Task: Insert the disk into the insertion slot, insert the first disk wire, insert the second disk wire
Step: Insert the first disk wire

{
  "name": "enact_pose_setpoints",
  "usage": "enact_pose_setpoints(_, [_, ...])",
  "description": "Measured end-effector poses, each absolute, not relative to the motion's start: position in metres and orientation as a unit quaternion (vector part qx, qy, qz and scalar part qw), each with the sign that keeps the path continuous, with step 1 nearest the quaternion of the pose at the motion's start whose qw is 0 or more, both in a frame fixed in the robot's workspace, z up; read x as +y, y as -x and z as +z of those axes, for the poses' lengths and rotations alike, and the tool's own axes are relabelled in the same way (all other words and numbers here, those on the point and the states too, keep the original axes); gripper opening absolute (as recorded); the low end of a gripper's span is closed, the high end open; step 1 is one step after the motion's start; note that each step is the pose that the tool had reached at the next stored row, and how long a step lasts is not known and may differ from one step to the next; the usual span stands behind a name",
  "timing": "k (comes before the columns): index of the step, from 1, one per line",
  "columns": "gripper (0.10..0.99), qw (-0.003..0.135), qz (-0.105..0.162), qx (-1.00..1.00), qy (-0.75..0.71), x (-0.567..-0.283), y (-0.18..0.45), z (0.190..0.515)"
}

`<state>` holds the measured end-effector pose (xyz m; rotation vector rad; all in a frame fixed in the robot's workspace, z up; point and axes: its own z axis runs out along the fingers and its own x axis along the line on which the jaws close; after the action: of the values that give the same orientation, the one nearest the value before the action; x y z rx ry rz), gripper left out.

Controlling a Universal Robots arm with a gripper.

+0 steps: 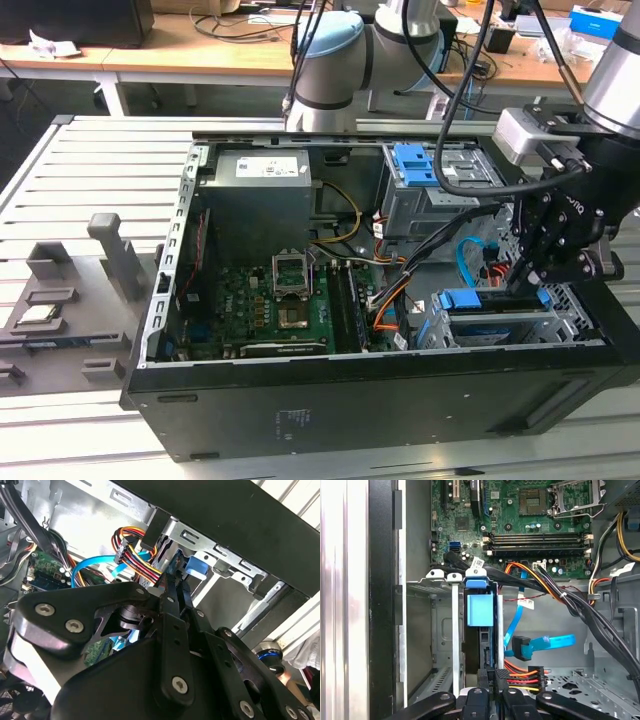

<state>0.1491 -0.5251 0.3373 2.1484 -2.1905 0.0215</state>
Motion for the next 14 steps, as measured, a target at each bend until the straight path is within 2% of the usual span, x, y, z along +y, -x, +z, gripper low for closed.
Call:
enact_pose_setpoints(7, [0.18, 0.036, 0.007, -0.713, -0.7, -0.525, -0.149, 0.333])
enact_pose_setpoints(8, [0.243, 0.037, 0.007, -0.713, -0.7, -0.525, -0.149, 0.334])
enact_pose_setpoints(12, [0.243, 0.037, 0.007, -0.713, -0.7, -0.524, -0.149, 0.353])
enact_pose_setpoints(13, [0.227, 0.037, 0.007, -0.713, -0.7, -0.523, -0.149, 0.356])
enact_pose_setpoints(14, [0.161, 0.037, 0.007, -0.713, -0.7, -0.523, -0.149, 0.36])
